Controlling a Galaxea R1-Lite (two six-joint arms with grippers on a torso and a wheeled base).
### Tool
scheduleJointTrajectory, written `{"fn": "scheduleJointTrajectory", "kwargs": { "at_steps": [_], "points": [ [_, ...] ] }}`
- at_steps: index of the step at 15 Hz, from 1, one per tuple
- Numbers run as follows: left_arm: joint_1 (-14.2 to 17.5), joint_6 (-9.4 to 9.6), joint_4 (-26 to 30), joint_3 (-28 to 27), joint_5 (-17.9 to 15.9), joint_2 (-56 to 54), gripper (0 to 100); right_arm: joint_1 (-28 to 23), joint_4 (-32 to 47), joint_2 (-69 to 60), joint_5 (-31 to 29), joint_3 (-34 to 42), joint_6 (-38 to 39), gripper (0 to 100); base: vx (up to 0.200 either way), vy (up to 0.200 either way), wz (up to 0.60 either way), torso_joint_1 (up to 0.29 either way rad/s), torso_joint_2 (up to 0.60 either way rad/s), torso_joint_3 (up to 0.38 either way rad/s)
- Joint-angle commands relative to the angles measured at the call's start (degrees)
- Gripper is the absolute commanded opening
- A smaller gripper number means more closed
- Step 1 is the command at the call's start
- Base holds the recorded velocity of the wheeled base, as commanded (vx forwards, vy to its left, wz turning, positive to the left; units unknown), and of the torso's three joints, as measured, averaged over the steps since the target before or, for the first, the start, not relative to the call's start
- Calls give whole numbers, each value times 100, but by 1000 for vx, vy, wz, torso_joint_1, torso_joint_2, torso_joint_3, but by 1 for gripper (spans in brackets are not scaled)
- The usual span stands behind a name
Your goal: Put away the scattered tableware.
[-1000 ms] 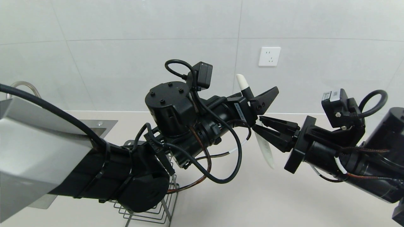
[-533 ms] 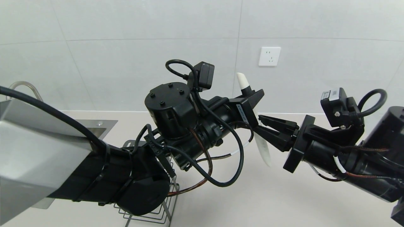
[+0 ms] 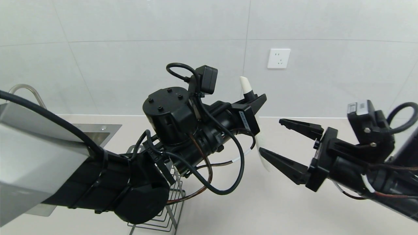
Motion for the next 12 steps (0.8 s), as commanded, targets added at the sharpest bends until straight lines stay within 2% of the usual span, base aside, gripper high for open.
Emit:
{"fn": "scheduleJointTrajectory", "kwargs": {
  "at_steps": [1, 2, 3, 4, 5, 6, 9, 12],
  "points": [
    [42, 130, -72, 274, -1, -289, 0, -422, 6, -1114, 7, 810, -15, 100, 0, 0, 0, 0, 0, 0],
    [95, 306, -72, 564, -1, -517, 0, -1011, 68, -1887, 7, 1241, -156, 100, 0, 0, 0, 0, 0, 0],
    [121, 350, -81, 678, -1, -587, 0, -1213, 86, -2142, 7, 1373, -235, 100, 0, 0, 0, 0, 0, 0],
    [200, 517, -107, 959, -19, -807, 0, -1811, 138, -2968, 43, 1742, -349, 100, 0, 0, 0, 0, 0, 0],
    [209, 517, -107, 968, -19, -816, 0, -1846, 138, -3012, 43, 1759, -349, 100, 0, 0, 0, 0, 0, 0],
    [376, 684, -160, 1109, -54, -1053, 0, -2303, 525, -4269, 51, 1944, -332, 100, 0, 0, 0, 0, 0, 0],
    [464, 710, -433, 1232, -63, -1203, 0, -2707, 2028, -5974, 34, 1777, -323, 100, 0, 0, 0, 0, 0, 0],
    [455, 737, -617, 1425, -63, -1220, 0, -2848, 3443, -7169, 16, 1610, -332, 100, 0, 0, 0, 0, 0, 0]
  ]
}}
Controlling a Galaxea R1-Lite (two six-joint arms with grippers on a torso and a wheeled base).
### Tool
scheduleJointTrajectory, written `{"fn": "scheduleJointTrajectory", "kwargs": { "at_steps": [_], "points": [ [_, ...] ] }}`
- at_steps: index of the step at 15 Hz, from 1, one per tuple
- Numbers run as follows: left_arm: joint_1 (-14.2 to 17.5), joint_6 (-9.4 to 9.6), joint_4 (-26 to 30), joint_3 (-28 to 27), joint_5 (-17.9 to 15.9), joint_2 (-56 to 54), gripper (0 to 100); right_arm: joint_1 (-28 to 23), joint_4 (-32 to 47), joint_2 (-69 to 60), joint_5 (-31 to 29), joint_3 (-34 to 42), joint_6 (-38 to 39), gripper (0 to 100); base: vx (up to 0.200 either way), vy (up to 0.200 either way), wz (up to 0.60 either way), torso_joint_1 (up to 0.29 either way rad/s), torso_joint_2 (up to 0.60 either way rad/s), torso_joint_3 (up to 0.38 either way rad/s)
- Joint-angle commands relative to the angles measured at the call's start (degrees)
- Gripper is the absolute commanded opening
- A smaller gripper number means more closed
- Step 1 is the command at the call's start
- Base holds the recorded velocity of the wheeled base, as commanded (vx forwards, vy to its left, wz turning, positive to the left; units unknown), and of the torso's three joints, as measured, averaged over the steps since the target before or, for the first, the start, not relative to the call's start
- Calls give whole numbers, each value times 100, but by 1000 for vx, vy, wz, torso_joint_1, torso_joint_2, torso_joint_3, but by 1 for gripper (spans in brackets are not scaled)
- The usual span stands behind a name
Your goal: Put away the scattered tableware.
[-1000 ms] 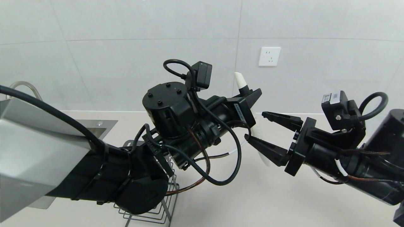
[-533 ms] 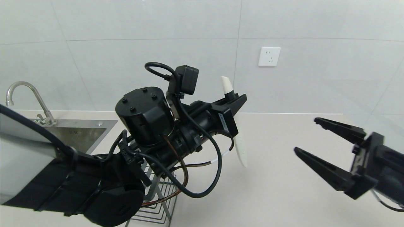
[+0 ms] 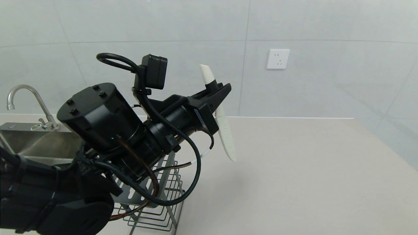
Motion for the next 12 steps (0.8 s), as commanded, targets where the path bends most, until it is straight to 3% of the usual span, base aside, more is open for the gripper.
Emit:
{"fn": "scheduleJointTrajectory", "kwargs": {
  "at_steps": [1, 5, 7, 9, 12],
  "points": [
    [16, -1, -45, 81, 1, -59, 0, -389, 1279, -1838, -26, -153, -23, 100, 0, 0, 0, 0, 0, 0],
    [-1, 70, -45, 160, 10, -68, 0, -767, 1929, -2620, -17, 40, -32, 100, 0, 0, 0, 0, 0, 0],
    [-1, 307, -36, 265, 10, -121, 0, -819, 2140, -2928, -34, 243, -15, 100, 0, 0, 0, 0, 0, 0],
    [-72, 386, 25, 309, 10, -226, 0, -951, 3098, -3227, -166, 243, -23, 100, 0, 0, 0, 0, 0, 0],
    [8, 738, 157, 458, -43, -657, 0, -951, 4258, -3227, -737, 243, 3, 100, 0, 0, 0, 0, 0, 0]
  ]
}}
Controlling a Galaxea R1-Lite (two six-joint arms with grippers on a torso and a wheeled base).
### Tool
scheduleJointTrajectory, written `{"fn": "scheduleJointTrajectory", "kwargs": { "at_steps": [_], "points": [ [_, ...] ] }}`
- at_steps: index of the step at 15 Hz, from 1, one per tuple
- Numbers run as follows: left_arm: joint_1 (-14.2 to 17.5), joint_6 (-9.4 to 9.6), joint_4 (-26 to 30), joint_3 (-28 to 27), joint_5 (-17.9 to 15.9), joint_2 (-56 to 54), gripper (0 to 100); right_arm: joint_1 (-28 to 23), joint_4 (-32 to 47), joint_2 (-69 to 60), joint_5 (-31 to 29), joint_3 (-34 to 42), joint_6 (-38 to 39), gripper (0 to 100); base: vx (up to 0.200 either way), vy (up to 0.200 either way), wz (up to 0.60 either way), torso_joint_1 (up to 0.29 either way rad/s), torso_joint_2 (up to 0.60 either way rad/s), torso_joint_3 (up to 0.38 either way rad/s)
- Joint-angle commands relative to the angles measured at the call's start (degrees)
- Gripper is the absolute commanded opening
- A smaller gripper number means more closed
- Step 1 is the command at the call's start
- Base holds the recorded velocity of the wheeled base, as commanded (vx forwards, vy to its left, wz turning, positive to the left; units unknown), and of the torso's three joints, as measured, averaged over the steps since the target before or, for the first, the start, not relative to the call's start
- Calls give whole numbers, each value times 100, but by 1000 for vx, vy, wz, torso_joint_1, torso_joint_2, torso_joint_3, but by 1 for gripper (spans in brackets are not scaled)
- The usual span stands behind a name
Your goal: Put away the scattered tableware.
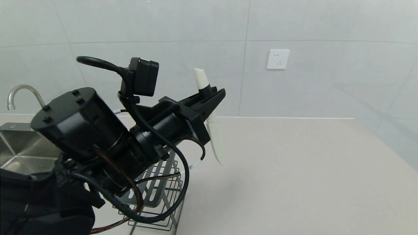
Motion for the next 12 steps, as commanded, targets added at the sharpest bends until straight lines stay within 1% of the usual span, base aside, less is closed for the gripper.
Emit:
{"fn": "scheduleJointTrajectory", "kwargs": {
  "at_steps": [1, 2, 3, 4, 5, 6, 7, 8, 10, 11, 12],
  "points": [
    [42, 179, 286, 107, 1, -487, 0, -14, 213, -103, -172, 7, -15, 0, 0, 0, 0, 0, 0, 0],
    [42, 240, 462, 142, 1, -610, 0, -14, 196, -103, -190, 7, -15, 0, 0, 0, 0, 0, 0, 0],
    [33, 407, 972, 212, 10, -909, 0, -14, 205, -103, -190, 7, 3, 0, 0, 0, 0, 0, 0, 0],
    [24, 636, 1367, 186, 19, -1111, 0, -14, 196, -103, -190, 7, 20, 0, 0, 0, 0, 0, 0, 0],
    [24, 794, 1526, 107, 27, -1147, 0, -5, 196, -103, -198, 7, 38, 0, 0, 0, 0, 0, 0, 0],
    [-37, 1040, 1605, -95, 124, -1147, 0, -5, 178, -103, -198, 7, 55, 0, 0, 0, 0, 0, 0, 0],
    [-99, 1189, 1622, -298, 265, -1111, 0, -14, 187, -103, -207, 7, 108, 0, 0, 0, 0, 0, 0, 0],
    [-257, 1260, 1631, -421, 502, -1094, 0, -5, 178, -112, -207, 7, 196, 0, 0, 0, 0, 0, 0, 0],
    [-547, 1251, 1684, -421, 1196, -1111, 0, -5, 187, -112, -207, 7, 258, 0, 0, 0, 0, 0, 0, 0],
    [-608, 1251, 1684, -421, 1469, -1120, 0, -5, 196, -103, -207, 7, 249, 0, 0, 0, 0, 0, 0, 0],
    [-600, 1260, 1684, -421, 1530, -1129, 0, -14, 187, -103, -207, 7, 249, 0, 0, 0, 0, 0, 0, 0]
  ]
}}
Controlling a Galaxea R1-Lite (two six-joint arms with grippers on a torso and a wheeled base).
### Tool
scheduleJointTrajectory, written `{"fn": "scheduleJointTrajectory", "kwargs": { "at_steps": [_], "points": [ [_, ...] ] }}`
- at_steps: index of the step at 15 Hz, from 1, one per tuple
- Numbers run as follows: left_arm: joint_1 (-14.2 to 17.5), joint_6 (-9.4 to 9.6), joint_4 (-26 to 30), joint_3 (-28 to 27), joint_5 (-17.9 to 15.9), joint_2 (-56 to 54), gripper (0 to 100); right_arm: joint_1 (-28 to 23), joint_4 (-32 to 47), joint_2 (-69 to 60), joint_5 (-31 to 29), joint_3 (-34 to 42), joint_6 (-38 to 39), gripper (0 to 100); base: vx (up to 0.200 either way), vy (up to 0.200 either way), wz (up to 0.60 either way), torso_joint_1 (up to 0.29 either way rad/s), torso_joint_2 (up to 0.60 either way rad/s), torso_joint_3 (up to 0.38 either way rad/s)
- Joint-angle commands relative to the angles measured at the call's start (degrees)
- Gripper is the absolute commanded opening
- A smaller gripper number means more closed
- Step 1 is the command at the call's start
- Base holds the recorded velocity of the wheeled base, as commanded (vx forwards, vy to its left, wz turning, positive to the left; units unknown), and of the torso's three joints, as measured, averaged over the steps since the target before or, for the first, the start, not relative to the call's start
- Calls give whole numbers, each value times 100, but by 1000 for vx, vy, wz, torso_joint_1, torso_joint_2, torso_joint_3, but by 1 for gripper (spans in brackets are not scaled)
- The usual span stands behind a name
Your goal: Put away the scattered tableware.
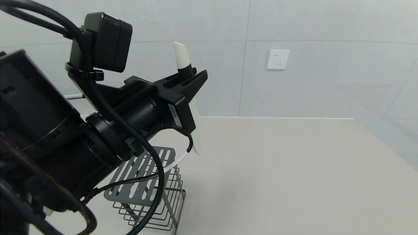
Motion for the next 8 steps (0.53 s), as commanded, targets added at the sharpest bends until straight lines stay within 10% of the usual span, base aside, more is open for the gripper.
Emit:
{"fn": "scheduleJointTrajectory", "kwargs": {
  "at_steps": [1, 8],
  "points": [
    [8, -1, 2, 13, 54, -50, 0, 5, -5, 23, -7, 0, -10, 0, 0, 0, 0, 0, 0, 0],
    [17, 219, -69, 470, 291, -85, 0, 5, 311, 23, -649, -9, 263, 0, 0, 0, 171, 1, -1, 1]
  ]
}}
